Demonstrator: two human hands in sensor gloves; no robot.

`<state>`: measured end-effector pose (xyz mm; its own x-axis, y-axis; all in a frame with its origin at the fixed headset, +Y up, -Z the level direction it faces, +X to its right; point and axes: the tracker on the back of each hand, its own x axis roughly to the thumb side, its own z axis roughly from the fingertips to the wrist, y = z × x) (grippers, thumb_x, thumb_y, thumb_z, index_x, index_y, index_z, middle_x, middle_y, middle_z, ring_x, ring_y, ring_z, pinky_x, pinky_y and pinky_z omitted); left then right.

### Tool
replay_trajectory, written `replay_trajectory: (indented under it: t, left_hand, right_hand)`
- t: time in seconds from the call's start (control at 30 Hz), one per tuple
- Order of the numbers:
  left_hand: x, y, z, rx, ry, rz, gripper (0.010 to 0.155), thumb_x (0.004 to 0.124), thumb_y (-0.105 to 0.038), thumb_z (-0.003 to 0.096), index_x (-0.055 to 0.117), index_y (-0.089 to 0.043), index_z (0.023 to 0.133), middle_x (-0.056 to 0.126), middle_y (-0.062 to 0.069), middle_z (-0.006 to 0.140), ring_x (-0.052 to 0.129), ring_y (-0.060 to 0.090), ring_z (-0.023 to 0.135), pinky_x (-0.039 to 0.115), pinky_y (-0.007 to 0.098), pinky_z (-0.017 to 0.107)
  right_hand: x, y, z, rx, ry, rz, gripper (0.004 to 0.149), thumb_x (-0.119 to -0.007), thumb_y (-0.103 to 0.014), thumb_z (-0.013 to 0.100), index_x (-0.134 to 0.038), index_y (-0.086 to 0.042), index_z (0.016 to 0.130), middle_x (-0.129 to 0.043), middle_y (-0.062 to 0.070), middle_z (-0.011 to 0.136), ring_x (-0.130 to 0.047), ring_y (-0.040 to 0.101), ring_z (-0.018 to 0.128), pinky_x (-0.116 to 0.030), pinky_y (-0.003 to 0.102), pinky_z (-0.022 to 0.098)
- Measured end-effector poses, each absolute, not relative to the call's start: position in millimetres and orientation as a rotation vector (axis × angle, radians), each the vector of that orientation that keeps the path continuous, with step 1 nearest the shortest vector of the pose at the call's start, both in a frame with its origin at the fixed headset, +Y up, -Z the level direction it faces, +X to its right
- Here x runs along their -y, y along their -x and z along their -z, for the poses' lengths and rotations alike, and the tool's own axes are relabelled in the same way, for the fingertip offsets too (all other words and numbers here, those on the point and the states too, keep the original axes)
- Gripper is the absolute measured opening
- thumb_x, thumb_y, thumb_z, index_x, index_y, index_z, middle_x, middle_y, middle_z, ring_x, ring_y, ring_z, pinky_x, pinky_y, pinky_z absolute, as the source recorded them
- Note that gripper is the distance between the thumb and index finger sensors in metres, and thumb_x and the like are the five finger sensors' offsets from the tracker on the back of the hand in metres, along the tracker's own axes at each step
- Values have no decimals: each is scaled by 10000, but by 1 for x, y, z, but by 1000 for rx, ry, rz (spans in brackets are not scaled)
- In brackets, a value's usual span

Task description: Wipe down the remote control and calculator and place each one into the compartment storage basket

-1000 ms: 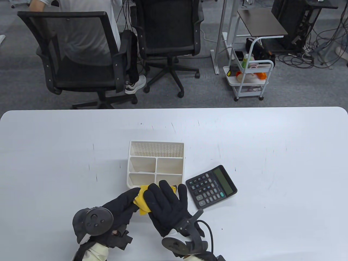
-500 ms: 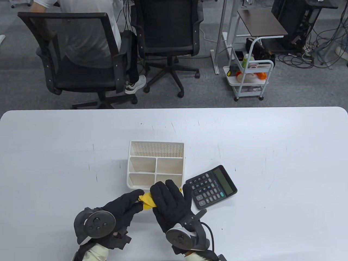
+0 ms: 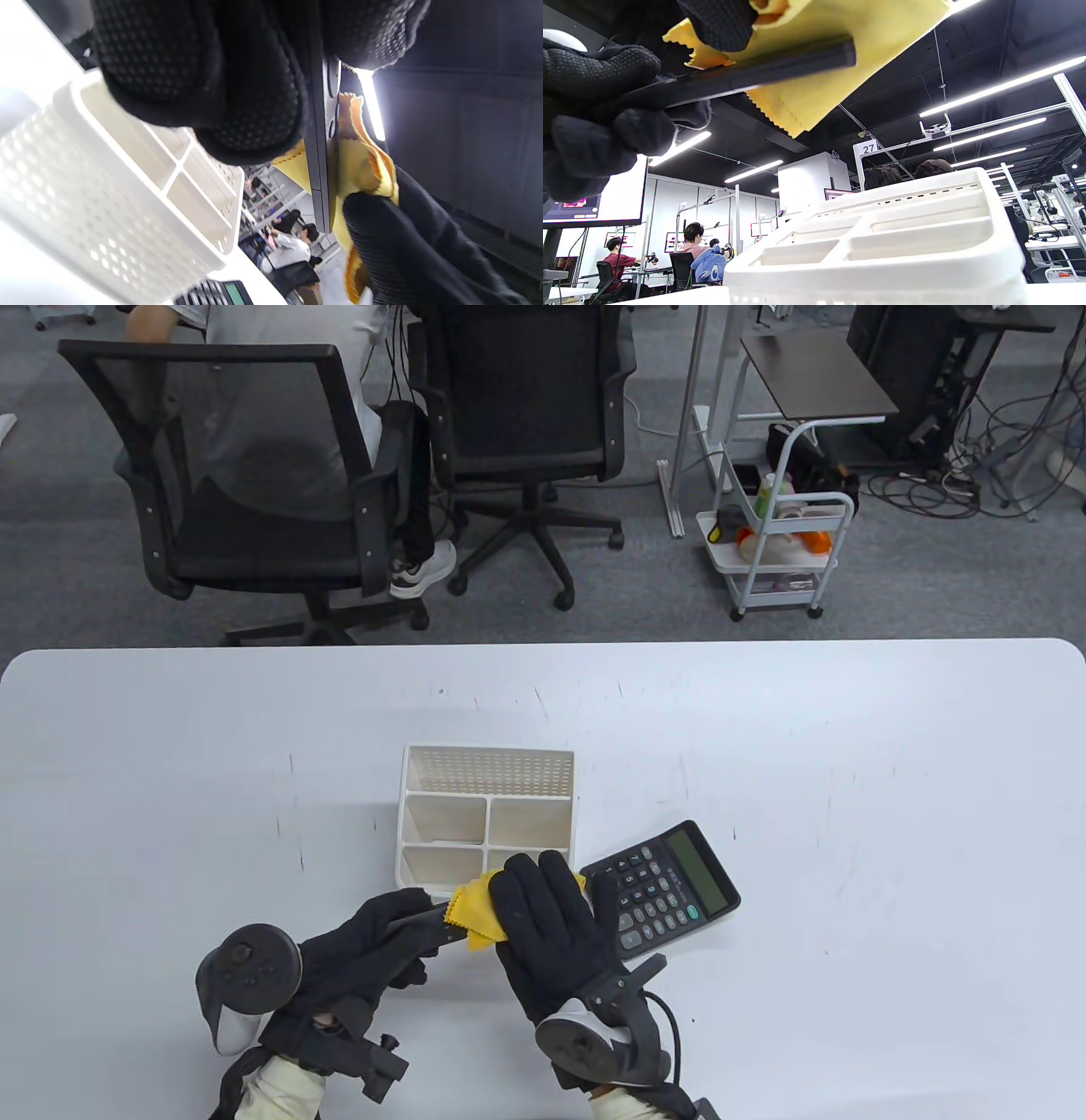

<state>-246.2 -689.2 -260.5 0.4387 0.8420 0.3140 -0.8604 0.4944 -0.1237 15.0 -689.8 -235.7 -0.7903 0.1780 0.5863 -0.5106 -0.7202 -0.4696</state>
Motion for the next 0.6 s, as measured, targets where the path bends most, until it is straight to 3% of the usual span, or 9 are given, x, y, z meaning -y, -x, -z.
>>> replay_trajectory:
  t: [0.3,0.6]
  left_hand:
    - [695,250,263,328,-30,-1181,497,743,-401,526,727,-195,978,1036,62,660,1109,92,388,964,317,294]
    - [693,253,263,338,-36,-1180,494,732,-405,531,709,-201,980,1025,60,671,1103,91,400,961,316,304]
  right_hand:
    - [689,1,229,894,-906,-2498,541,-682,-315,588,-593,-146,1094,-599,135,1165,-483,419,1066,-369,782,613]
    - [690,-12,235,846,-766,-2503,549,-676,-318,592,-581,-132,1100,-575,151,1170,-485,442,1056,-372,782,608]
